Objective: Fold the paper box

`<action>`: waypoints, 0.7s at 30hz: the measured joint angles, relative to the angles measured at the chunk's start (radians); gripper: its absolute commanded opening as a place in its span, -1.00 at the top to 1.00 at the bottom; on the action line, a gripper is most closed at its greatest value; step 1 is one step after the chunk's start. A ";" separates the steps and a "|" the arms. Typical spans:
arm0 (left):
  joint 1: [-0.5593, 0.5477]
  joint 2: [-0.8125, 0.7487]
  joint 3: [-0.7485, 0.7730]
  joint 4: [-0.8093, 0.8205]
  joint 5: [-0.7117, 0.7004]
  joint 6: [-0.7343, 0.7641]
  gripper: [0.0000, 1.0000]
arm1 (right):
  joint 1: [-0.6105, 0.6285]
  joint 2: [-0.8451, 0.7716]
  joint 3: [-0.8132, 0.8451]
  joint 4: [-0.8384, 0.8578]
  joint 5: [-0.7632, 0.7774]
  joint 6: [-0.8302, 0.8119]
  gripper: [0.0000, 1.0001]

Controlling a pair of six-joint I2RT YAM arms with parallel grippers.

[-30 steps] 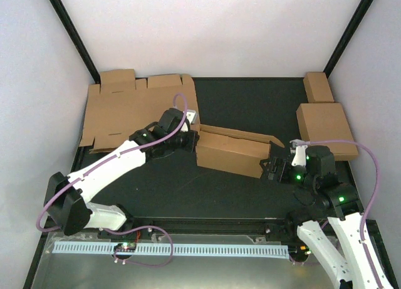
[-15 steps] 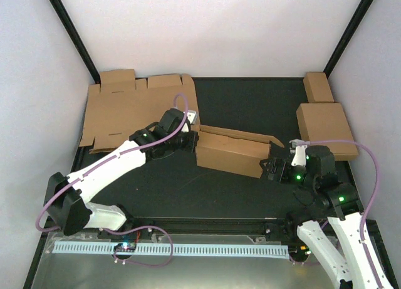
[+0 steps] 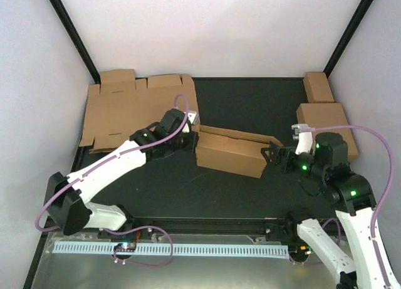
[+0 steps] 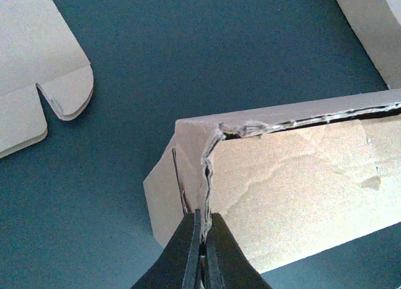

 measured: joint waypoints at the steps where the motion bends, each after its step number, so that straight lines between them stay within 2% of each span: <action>1: 0.000 0.000 0.000 0.000 0.000 0.000 0.97 | 0.000 0.011 0.015 0.003 -0.018 -0.015 -0.74; 7: 0.000 0.002 0.001 0.000 -0.001 0.000 0.97 | 0.019 0.043 0.061 0.035 -0.193 -0.072 -0.54; 13: -0.006 0.002 0.002 -0.001 -0.008 0.000 0.97 | 0.129 0.061 0.116 0.085 -0.340 -0.087 -0.35; 16: -0.006 0.002 0.002 -0.001 -0.011 -0.001 0.97 | 0.280 0.079 0.114 0.117 -0.319 -0.079 -0.23; 21: -0.011 0.002 0.003 -0.005 -0.019 -0.001 0.97 | 0.628 0.166 0.080 0.195 -0.196 -0.050 -0.06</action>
